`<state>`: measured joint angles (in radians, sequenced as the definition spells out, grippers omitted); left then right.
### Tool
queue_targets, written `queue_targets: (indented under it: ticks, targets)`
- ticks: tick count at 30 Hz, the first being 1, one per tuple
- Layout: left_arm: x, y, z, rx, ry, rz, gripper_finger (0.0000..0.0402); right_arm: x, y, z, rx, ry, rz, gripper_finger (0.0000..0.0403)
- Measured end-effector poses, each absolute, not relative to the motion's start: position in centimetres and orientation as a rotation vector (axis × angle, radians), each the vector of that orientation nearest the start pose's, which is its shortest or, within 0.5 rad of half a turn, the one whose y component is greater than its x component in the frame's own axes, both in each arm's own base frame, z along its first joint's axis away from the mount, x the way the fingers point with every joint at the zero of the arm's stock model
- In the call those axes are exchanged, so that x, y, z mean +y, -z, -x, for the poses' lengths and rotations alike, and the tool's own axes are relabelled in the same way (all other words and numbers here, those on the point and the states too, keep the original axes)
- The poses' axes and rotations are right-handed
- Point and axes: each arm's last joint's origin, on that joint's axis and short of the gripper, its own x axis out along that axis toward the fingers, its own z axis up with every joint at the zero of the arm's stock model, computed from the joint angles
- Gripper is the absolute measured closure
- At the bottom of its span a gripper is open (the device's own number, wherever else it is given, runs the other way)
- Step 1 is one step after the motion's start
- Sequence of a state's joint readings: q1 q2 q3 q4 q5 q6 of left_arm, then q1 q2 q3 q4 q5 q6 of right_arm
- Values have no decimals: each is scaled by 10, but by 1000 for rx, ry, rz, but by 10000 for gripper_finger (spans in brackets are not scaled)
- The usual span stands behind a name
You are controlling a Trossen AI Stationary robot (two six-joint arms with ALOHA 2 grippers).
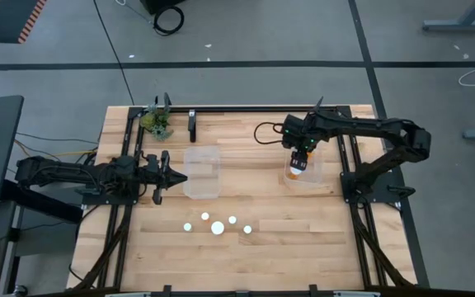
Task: Pick and place medicine bottles into bin by pill shape (circle, oval)
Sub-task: Put the large orange pill bottle into the right transparent bin
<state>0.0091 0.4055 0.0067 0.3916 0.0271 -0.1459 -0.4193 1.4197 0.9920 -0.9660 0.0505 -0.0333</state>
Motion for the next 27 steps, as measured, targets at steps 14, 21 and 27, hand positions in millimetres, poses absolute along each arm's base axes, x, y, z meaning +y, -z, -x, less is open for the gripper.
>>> queue_targets:
  ticks: [14,21,27]
  targets:
    - [0,-167,-123,8,18,146,367,-124,-194,-212,1290,415,-270,189]
    - [0,-167,-123,8,18,146,371,-125,-185,-209,1281,425,-275,189]
    - [0,-167,-123,8,18,146,375,-124,-185,-209,1278,413,-285,181]
